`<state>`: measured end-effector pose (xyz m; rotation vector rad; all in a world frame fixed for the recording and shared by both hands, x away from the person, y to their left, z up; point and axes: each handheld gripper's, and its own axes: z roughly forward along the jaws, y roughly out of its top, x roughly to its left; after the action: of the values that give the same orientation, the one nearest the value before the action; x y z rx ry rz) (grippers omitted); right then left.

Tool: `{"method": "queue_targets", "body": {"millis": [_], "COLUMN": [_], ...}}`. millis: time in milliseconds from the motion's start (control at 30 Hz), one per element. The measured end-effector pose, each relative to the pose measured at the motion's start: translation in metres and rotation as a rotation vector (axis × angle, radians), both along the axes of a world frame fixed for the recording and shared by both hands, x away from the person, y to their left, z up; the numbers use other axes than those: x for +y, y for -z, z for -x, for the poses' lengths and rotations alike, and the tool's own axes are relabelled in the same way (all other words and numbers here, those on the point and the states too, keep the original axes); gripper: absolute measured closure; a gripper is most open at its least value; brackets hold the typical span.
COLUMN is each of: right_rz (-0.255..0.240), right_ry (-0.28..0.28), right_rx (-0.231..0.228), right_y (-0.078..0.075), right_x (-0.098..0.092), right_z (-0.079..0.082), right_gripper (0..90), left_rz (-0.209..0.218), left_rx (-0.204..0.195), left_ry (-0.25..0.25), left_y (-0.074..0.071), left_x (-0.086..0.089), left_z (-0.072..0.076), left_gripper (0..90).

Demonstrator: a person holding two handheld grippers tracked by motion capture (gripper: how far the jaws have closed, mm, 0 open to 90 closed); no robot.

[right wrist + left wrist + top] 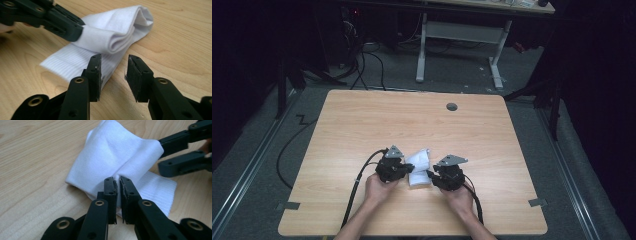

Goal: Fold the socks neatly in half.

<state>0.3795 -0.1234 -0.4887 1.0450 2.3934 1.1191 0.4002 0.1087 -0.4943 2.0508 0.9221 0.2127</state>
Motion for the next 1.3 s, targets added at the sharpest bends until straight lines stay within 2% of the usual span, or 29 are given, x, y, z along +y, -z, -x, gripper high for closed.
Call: {"method": "queue_targets", "body": {"millis": [100, 200, 400, 467, 533, 600, 700, 867, 1033, 1067, 1133, 1200, 1300], "right_rz": [-0.021, -0.002, 0.006, 0.008, 0.012, 0.036, 0.052, 0.051, 0.061, 0.06, 0.06, 0.061, 0.064], "right_ry": [-0.024, -0.044, -0.039, -0.04, -0.038, -0.039, -0.032, -0.028, -0.026, -0.023, -0.023, -0.022, -0.022], "right_rx": [-0.001, 0.001, 0.02, 0.019, 0.026, 0.042, 0.003, -0.006, -0.013, -0.015, -0.017, -0.02, -0.017], "right_y": [-0.001, 0.001, 0.01, 0.01, 0.011, 0.014, 0.017, 0.017, 0.017, 0.017, 0.018, 0.018, 0.017], "right_x": [0.0, 0.007, 0.018, 0.019, 0.019, 0.02, 0.022, 0.022, 0.023, 0.023, 0.023, 0.024, 0.024], "right_z": [0.002, 0.002, -0.004, -0.005, -0.005, -0.007, -0.003, -0.003, -0.002, -0.002, -0.002, -0.002, -0.001], "right_gripper": [62.5, 62.1, 62.6, 62.7, 62.3, 62.6, 63.4, 64.3, 64.7, 64.8, 64.9, 64.9, 65.0], "left_rz": [0.008, -0.002, -0.005, 0.025, 0.047, 0.045, 0.045, 0.044, 0.035, 0.014, 0.01, 0.011, -0.024], "left_rx": [0.006, 0.003, -0.003, 0.003, -0.014, -0.027, -0.04, -0.053, -0.051, -0.048, -0.041, -0.041, -0.049], "left_ry": [-0.012, -0.015, -0.013, -0.013, -0.01, -0.001, 0.01, 0.04, 0.059, 0.063, 0.06, 0.051, 0.041], "left_y": [0.0, -0.001, -0.001, -0.004, -0.009, -0.014, -0.02, -0.026, -0.023, -0.017, -0.013, -0.011, -0.007], "left_x": [0.001, 0.0, -0.001, 0.001, 0.001, 0.0, -0.001, -0.005, -0.009, -0.01, -0.009, -0.008, -0.007], "left_z": [-0.008, -0.014, -0.015, -0.014, -0.011, -0.008, -0.004, 0.006, 0.014, 0.018, 0.02, 0.02, 0.017], "left_gripper": [84.0, 84.0, 84.0, 84.0, 84.0, 84.0, 84.1, 84.0, 84.0, 84.0, 83.8, 83.7, 83.6]}}
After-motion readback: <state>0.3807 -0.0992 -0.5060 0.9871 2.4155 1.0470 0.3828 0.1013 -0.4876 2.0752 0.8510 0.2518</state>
